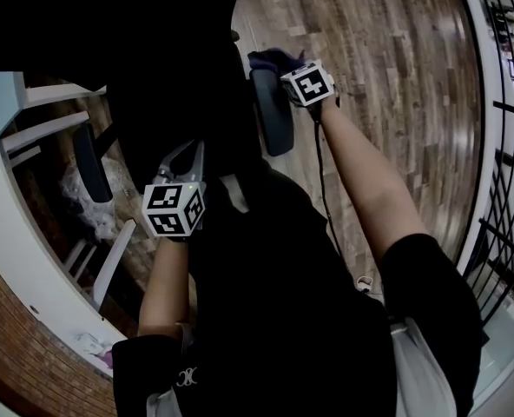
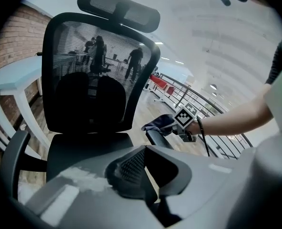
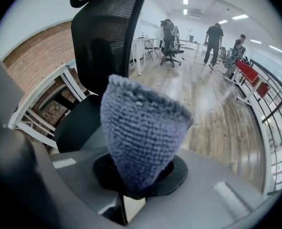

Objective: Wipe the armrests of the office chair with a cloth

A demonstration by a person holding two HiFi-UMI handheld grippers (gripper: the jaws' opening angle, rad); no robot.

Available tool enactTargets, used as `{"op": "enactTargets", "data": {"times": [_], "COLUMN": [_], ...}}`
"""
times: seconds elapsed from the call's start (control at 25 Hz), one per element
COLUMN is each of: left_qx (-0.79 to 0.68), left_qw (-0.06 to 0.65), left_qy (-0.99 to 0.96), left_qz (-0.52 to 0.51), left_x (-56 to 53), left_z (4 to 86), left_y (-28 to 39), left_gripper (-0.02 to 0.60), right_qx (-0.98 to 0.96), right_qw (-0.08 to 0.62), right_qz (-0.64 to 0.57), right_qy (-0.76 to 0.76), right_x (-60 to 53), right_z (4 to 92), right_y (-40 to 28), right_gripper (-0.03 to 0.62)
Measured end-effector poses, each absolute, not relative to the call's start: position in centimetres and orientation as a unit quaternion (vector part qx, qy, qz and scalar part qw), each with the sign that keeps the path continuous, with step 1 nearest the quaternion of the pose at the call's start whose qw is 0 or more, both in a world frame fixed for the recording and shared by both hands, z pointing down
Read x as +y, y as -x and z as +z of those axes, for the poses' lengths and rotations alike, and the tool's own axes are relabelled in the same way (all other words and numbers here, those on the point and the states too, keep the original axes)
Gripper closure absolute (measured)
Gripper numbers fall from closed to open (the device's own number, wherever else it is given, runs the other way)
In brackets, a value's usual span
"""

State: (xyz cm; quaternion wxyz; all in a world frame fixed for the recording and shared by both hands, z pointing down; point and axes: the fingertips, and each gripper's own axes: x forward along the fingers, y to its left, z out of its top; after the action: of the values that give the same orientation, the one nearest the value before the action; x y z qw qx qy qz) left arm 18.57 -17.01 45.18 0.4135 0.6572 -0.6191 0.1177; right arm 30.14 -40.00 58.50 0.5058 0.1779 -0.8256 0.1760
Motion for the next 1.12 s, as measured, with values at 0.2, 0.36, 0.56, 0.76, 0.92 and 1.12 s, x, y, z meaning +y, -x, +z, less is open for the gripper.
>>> {"op": "enactTargets", "data": {"times": [0.2, 0.36, 0.56, 0.76, 0.92, 1.12], "left_qx": [-0.607, -0.599, -0.59, -0.586, -0.584, -0.575], "left_qw": [0.407, 0.406, 0.406, 0.407, 0.407, 0.413], "left_qy": [-0.671, -0.679, -0.687, -0.69, -0.692, -0.695], "left_qz": [0.122, 0.124, 0.124, 0.123, 0.121, 0.123], "left_x": [-18.4, -19.1, -19.0, -18.9, -18.8, -18.5], "left_z": [45.0, 45.1, 45.3, 45.6, 45.6, 46.3], "left_y": [-19.6, -20.6, -21.1, -21.2, -21.4, -21.8], "left_gripper": [0.575, 0.575, 0.575, 0.575, 0.575, 0.575], "right_qx": [-0.826, -0.824, -0.828, -0.832, -0.833, -0.825], "right_qw": [0.497, 0.498, 0.5, 0.511, 0.517, 0.531], "right_qz": [0.183, 0.186, 0.174, 0.151, 0.15, 0.162], "right_qy": [-0.196, -0.196, -0.184, -0.155, -0.127, -0.106], "right_x": [-38.0, -35.7, -31.9, -27.1, -23.4, -19.7], "right_z": [58.5, 58.5, 57.9, 57.2, 56.9, 56.8], "right_y": [-33.3, -35.9, -38.2, -39.6, -40.2, -40.6], "right_gripper": [0.534, 0.534, 0.535, 0.536, 0.534, 0.534]}}
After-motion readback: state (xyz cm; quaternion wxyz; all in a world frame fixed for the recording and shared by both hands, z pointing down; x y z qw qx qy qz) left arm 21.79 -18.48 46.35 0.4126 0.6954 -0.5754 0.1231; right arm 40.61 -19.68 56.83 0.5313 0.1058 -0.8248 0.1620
